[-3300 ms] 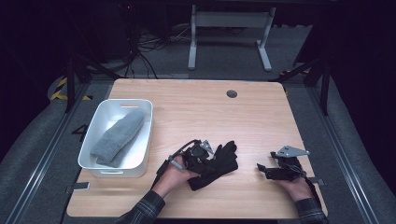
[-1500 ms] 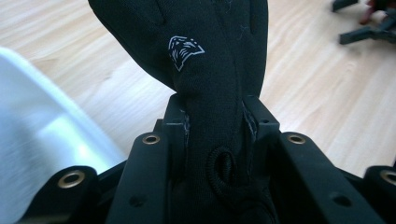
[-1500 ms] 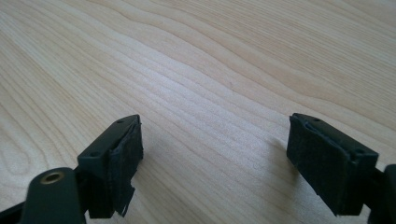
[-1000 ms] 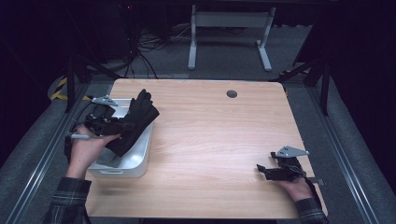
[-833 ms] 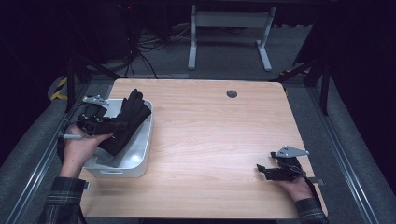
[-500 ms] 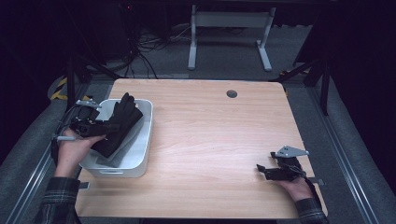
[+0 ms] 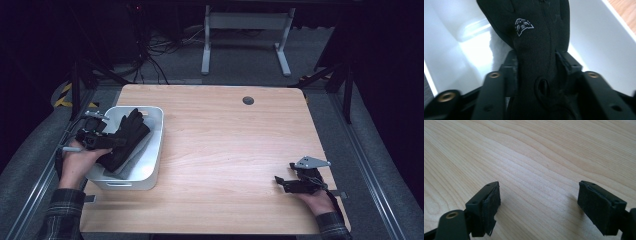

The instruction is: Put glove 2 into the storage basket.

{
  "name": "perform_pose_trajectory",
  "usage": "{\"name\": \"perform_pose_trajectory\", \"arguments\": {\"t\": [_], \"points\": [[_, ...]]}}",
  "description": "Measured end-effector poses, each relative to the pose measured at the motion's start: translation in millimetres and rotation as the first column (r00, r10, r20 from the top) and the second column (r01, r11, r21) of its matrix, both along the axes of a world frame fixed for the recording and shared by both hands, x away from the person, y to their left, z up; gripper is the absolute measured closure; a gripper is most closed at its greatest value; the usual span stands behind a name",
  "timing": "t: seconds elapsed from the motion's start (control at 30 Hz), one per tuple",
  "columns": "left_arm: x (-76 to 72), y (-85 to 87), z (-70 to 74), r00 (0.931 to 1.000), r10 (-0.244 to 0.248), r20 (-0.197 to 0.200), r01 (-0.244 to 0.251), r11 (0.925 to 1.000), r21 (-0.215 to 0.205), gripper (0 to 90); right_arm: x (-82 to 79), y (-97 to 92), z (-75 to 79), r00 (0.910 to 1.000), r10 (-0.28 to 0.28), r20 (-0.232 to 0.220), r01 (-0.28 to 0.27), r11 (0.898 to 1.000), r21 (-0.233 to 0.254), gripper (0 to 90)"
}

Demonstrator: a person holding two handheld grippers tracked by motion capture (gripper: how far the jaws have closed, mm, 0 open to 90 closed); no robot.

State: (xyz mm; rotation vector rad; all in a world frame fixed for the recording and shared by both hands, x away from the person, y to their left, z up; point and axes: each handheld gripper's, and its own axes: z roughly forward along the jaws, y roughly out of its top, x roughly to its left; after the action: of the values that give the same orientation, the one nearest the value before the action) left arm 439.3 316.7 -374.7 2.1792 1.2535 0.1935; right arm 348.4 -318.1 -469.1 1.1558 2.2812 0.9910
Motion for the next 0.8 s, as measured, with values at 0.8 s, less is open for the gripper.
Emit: {"name": "perform_pose_trajectory", "arguments": {"t": [0.8], "points": [[-17.0,-16.6,22.6,0.9896,0.019,0.142,-0.009,0.9973,-0.073,18.1,0.0,0.0,0.0,1.0,0.0,0.0,0.0,1.0,0.0,18.9]]}}
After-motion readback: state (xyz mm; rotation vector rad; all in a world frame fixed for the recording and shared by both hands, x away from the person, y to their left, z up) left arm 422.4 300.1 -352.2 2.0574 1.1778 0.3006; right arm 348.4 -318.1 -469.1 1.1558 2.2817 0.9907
